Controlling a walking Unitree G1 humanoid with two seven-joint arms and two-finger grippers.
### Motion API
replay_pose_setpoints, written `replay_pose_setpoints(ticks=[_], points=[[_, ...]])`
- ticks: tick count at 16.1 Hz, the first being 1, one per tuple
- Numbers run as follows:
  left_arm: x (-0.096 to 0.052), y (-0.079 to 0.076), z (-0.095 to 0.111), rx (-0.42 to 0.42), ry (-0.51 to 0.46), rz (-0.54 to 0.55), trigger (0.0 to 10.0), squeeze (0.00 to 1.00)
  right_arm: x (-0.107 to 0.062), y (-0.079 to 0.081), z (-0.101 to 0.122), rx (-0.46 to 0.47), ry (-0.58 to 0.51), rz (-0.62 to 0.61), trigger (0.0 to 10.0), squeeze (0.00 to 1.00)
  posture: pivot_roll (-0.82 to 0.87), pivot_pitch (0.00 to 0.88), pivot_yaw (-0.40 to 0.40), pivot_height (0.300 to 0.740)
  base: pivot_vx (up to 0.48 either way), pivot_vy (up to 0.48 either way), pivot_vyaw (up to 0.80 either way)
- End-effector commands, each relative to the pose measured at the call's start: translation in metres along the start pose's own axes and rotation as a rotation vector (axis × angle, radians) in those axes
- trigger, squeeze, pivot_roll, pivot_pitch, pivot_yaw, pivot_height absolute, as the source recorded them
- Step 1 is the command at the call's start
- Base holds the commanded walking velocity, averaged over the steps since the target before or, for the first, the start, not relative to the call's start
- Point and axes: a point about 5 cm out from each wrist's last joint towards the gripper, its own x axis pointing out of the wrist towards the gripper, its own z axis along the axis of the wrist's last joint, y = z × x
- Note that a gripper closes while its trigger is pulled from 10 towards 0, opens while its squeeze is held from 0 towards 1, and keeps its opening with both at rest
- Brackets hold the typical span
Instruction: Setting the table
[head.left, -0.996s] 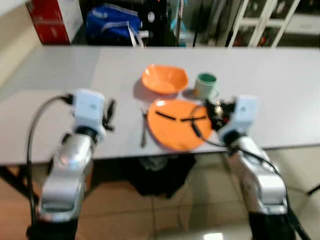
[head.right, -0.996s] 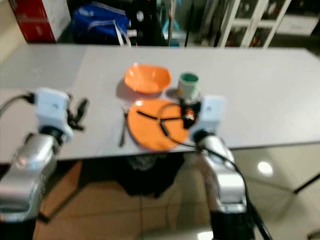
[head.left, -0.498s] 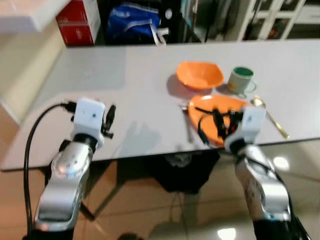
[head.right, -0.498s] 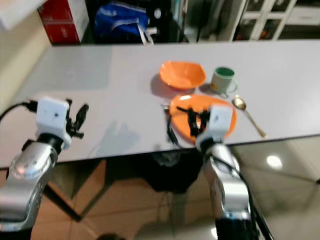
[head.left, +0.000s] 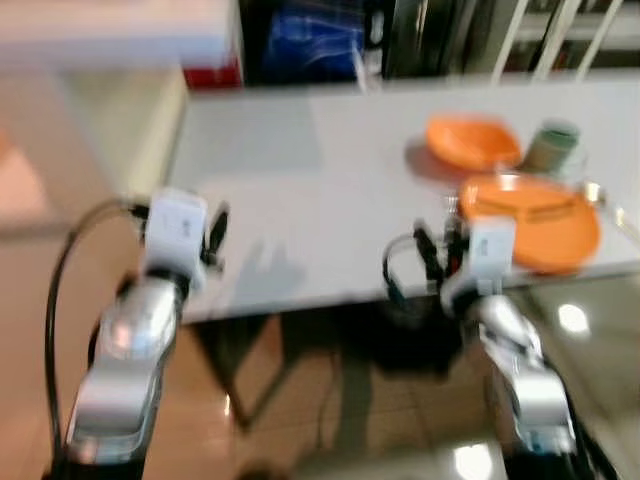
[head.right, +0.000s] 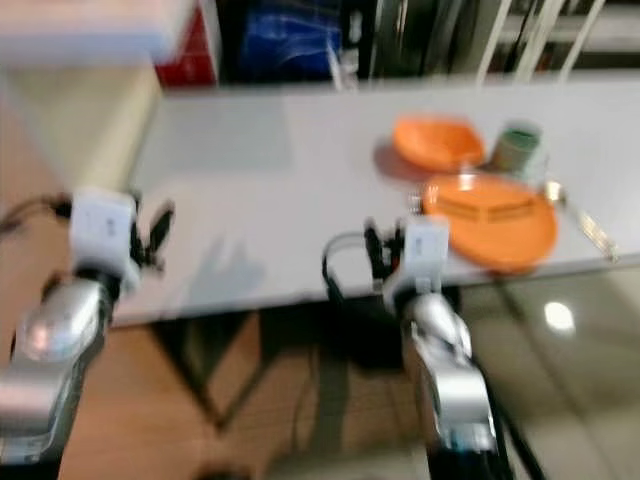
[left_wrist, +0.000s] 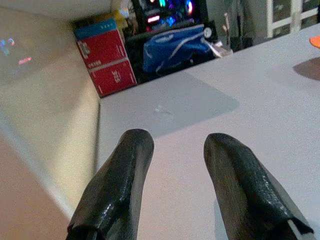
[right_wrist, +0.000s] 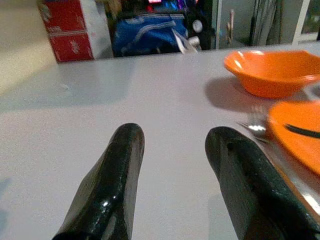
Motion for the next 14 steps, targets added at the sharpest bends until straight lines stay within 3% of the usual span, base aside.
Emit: replay_pose_setpoints(ticks=[1,9,14], points=[[0.001,0.005,0.006,0.013,-0.023,0.008,10.0,0.0,0.002,0.006,0.008,0.021,-0.04,0.027,10.0,0.0,0.04,0.0,0.006,0.74,0.0,0.48,0.0],[0.003,0.017,0.018,0.038,-0.067,0.044,10.0,0.0,0.007,0.019,0.018,0.001,-0.07,0.11,10.0,0.0,0.06,0.0,-0.02,0.74,0.0,0.48,0.0],[0.01,0.028,0.038,0.052,-0.109,0.072,10.0,0.0,0.011,0.021,0.028,0.051,-0.09,0.123,10.0,0.0,0.05,0.0,-0.024,0.74,0.0,0.48,0.0]])
